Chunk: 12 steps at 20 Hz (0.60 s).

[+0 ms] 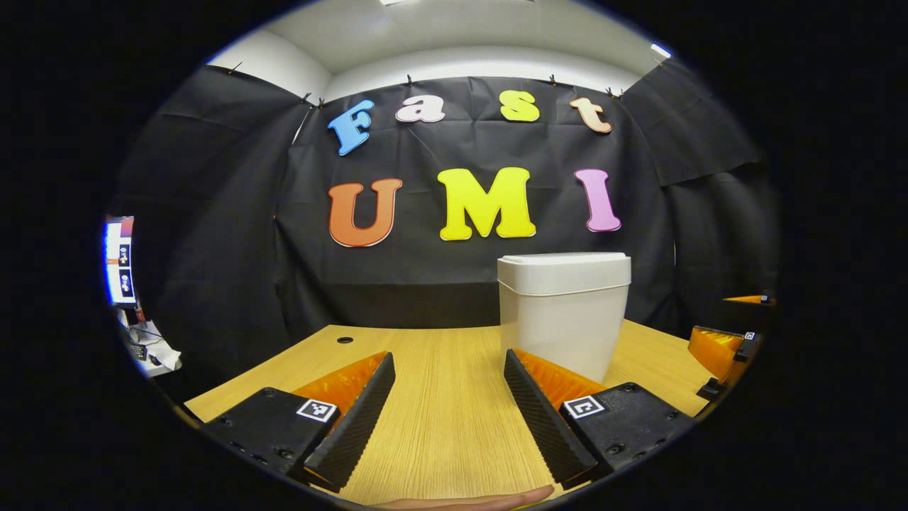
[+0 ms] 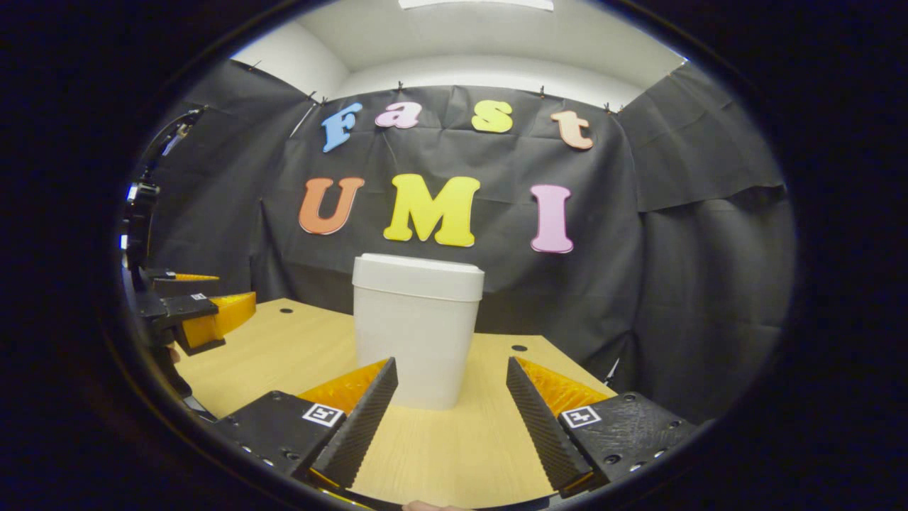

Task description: Press the lid of the desktop garbage bin to open it, pick up the crumpled paper on the desktop and throw it into the bin, then pick up the pop can on the desktop and drop it into the bin, and finally close the garbage bin lid.

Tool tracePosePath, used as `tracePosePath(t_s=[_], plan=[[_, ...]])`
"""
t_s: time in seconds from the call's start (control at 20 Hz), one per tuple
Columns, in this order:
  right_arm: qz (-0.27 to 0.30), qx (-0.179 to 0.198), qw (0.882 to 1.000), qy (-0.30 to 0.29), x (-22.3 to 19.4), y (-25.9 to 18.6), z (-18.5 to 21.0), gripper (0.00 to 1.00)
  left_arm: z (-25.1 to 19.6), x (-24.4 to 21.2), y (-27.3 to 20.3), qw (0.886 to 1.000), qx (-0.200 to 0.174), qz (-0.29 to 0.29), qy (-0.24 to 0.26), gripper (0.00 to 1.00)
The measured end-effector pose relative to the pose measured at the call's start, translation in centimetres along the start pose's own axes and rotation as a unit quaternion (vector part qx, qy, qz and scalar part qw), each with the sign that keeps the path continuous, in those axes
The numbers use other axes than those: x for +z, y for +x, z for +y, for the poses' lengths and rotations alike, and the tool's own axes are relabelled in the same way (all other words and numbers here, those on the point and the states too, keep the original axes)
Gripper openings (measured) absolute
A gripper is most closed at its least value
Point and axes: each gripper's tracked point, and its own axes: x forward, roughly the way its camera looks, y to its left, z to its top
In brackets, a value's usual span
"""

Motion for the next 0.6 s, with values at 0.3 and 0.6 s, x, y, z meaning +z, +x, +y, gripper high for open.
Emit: tracePosePath(t_s=[0.3,0.6], plan=[[0.011,-0.007,1.000,0.004,-1.0,-0.2,-0.4,0.95,-0.2,-0.3,0.1,1.000,0.000,0.004,0.008,1.00],[0.012,-0.006,0.999,0.031,-0.3,-1.0,-0.8,0.95,-0.3,0.0,-0.2,1.000,0.001,0.000,0.012,1.00]])
